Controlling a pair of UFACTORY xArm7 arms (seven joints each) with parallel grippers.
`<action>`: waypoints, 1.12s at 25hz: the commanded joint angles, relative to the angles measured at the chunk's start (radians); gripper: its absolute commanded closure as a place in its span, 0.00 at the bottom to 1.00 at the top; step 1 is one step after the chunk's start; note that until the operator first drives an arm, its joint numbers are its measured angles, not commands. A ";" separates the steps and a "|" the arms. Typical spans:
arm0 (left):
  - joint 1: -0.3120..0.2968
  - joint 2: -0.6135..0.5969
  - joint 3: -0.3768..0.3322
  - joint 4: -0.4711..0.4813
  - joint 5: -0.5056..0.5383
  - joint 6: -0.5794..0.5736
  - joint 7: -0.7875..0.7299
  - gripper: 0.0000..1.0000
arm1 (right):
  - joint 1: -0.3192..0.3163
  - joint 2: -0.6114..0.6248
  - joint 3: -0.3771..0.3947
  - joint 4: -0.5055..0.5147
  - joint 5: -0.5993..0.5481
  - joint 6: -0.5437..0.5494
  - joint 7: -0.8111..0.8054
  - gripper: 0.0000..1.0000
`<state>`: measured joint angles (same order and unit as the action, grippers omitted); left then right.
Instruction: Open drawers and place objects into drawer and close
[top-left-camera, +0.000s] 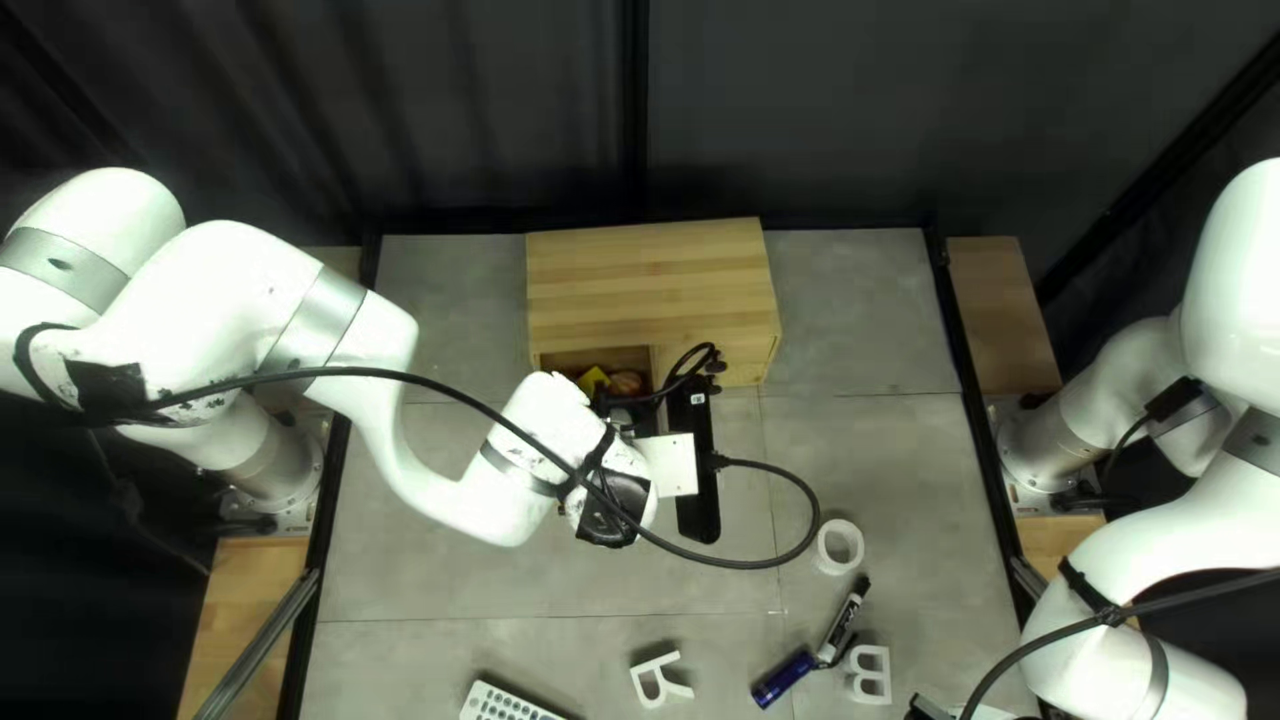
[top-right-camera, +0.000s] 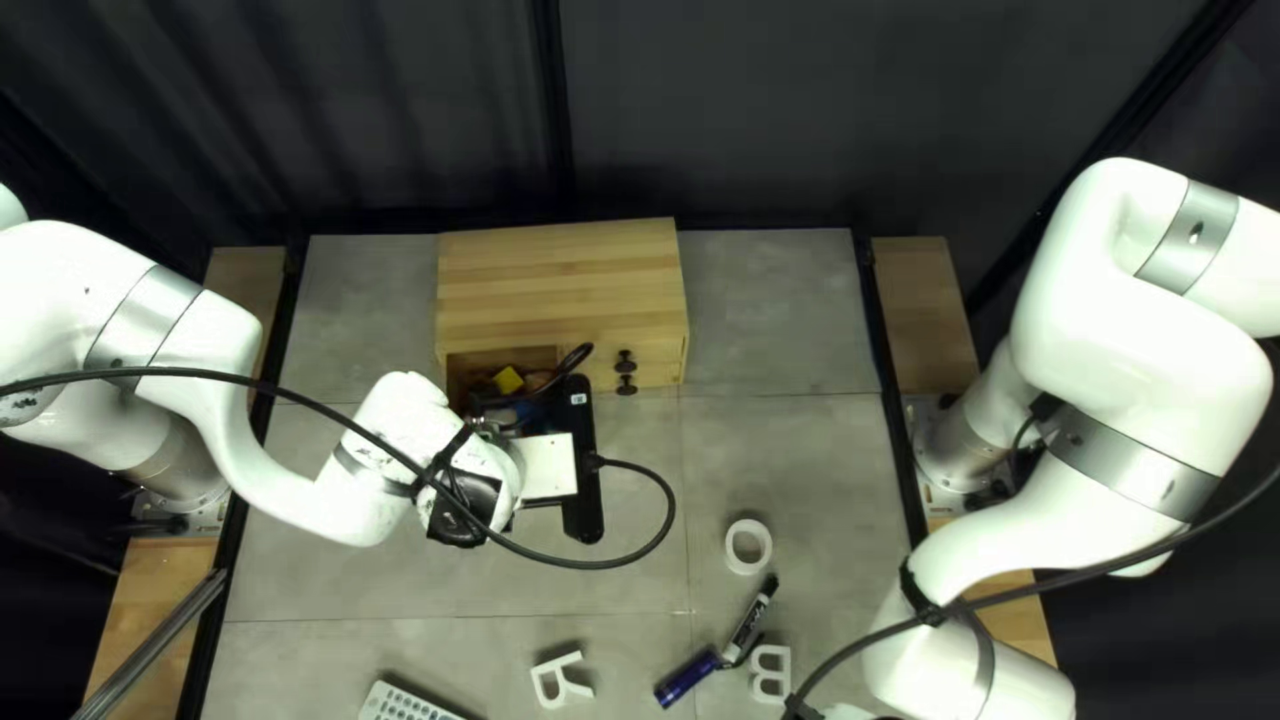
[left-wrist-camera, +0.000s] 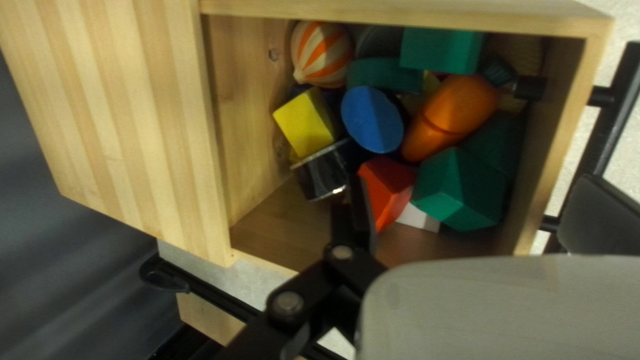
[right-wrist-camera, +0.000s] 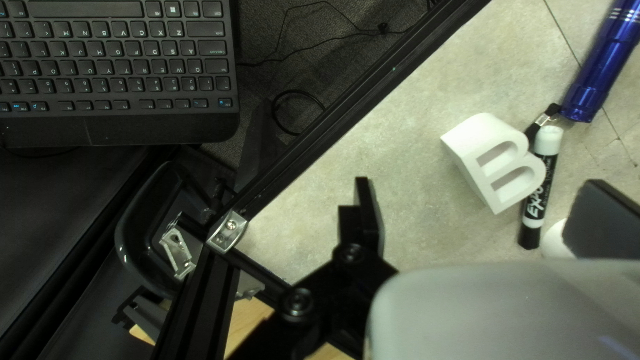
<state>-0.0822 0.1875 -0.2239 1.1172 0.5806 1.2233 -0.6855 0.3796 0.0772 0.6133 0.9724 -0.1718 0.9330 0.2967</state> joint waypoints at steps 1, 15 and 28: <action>-0.001 -0.008 0.003 -0.009 0.014 0.003 -0.012 0.00 | 0.000 0.000 0.000 0.000 0.000 0.000 0.000 0.00; 0.002 -0.036 0.008 -0.031 0.048 0.006 -0.001 0.00 | 0.000 0.000 0.000 0.000 0.000 0.000 0.000 0.00; 0.024 -0.042 0.026 -0.035 0.065 -0.001 0.047 0.00 | 0.000 0.000 0.000 0.000 0.000 0.000 0.000 0.00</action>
<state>-0.0615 0.1458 -0.2009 1.0830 0.6419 1.2245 -0.6447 0.3796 0.0772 0.6133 0.9724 -0.1718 0.9330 0.2967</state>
